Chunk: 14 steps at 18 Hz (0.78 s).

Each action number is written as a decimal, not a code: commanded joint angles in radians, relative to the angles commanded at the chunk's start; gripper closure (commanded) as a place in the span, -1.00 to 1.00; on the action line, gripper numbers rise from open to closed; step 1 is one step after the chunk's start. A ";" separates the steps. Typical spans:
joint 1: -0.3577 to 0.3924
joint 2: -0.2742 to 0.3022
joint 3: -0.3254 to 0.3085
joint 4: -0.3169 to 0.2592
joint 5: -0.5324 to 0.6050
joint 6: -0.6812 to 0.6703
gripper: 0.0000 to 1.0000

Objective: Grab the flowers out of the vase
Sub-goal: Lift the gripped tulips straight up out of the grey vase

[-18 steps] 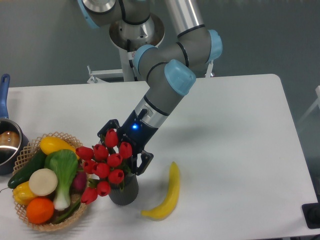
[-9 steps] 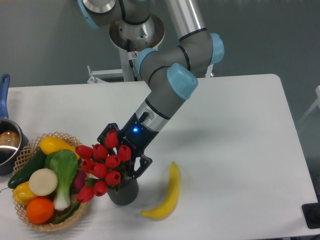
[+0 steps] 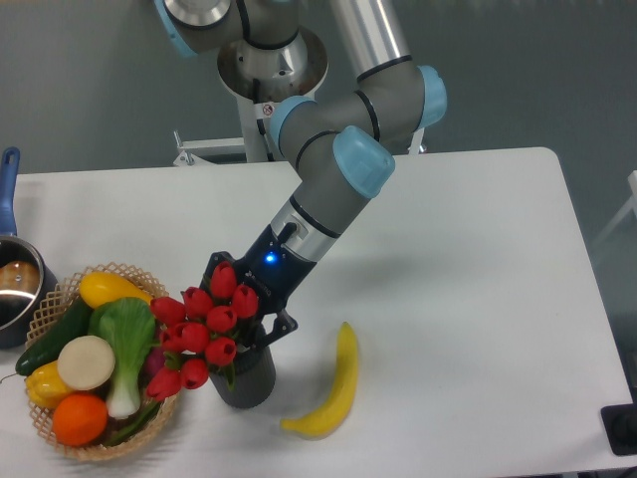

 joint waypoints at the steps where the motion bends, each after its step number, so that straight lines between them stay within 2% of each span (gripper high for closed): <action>1: 0.002 0.003 0.002 0.000 -0.002 -0.002 -0.04; 5: 0.014 0.011 0.002 0.000 -0.060 -0.009 -0.04; 14: 0.043 0.092 0.005 0.000 -0.132 -0.090 -0.04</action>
